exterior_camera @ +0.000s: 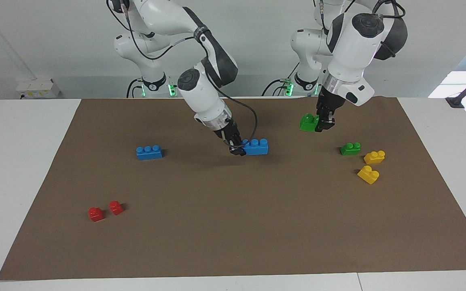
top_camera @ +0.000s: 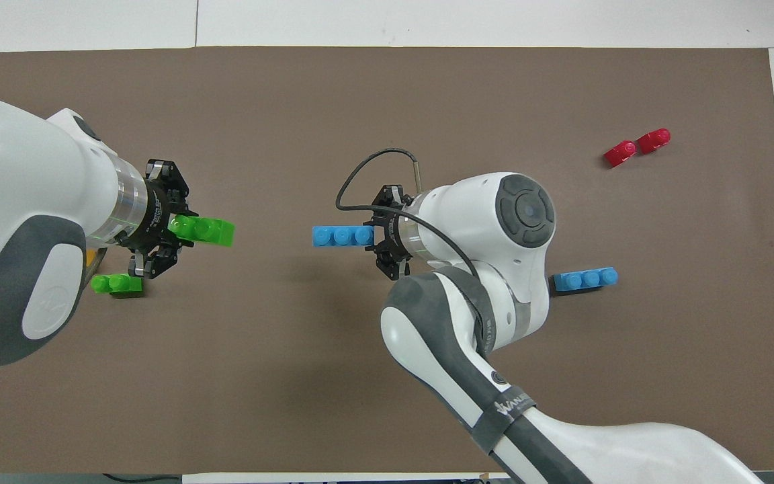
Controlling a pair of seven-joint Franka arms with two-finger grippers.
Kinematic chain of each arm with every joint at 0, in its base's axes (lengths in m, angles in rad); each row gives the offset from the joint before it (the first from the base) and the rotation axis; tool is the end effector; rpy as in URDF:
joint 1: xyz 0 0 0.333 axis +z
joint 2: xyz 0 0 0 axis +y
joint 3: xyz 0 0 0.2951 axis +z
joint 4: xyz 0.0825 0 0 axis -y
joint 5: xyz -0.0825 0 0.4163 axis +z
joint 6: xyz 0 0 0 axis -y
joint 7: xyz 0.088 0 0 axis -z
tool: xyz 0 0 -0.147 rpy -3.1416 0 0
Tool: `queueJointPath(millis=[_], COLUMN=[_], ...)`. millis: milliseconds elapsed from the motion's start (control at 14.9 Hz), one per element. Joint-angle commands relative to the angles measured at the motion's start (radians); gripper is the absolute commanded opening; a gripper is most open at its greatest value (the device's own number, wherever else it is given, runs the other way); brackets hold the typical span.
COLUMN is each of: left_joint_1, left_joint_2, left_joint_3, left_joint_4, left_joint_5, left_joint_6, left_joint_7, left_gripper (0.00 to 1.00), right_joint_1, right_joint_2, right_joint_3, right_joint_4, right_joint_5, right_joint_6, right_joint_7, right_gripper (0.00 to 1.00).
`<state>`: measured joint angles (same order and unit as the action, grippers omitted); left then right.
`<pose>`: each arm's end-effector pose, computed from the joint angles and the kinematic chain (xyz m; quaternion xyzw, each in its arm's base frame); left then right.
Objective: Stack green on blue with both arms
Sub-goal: 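Lift the blue brick with the right gripper toward the table center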
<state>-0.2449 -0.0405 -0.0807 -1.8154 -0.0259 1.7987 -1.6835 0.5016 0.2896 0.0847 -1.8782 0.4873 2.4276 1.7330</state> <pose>0.5544 -0.1910 0.4827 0.7764 0.6301 -0.0029 0.0159 0.5588 0.3857 0.3109 -0.7176 0.6579 0.1260 0.1908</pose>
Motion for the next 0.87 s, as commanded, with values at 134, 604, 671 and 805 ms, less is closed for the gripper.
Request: queueJointPath(millis=[134,604,671,805], left_joint_1=[-0.011,-0.097,-0.109,-0.146], left_joint_2=[-0.027,-0.059,-0.052,-0.033], left_joint_3=[0.004,-0.001,-0.001,-0.001], left_joint_4=[-0.031,-0.168,-0.171,-0.182], left_joint_5=[-0.011,-0.003,0.0,0.007], left_joint_6=[0.001,0.159,0.162,0.195], left_joint_7=[-0.016,-0.135,-0.162,-0.23], left_gripper=[0.0,0.0,0.0,0.0], right_joint_1=[-0.002,-0.018,-0.021,-0.034], right_joint_2=[0.059,0.077,0.077,0.083], right_joint_3=[-0.003,-0.002,-0.002,-0.002], right_joint_4=[-0.029,-0.071,-0.081,-0.096], right_joint_5=[0.013,0.097,0.143,0.186], right_joint_6=[0.053,0.056,0.057,0.067], right_joint_7=[-0.067,-0.232,-0.287,-0.36], right_gripper=[0.0,0.0,0.0,0.0])
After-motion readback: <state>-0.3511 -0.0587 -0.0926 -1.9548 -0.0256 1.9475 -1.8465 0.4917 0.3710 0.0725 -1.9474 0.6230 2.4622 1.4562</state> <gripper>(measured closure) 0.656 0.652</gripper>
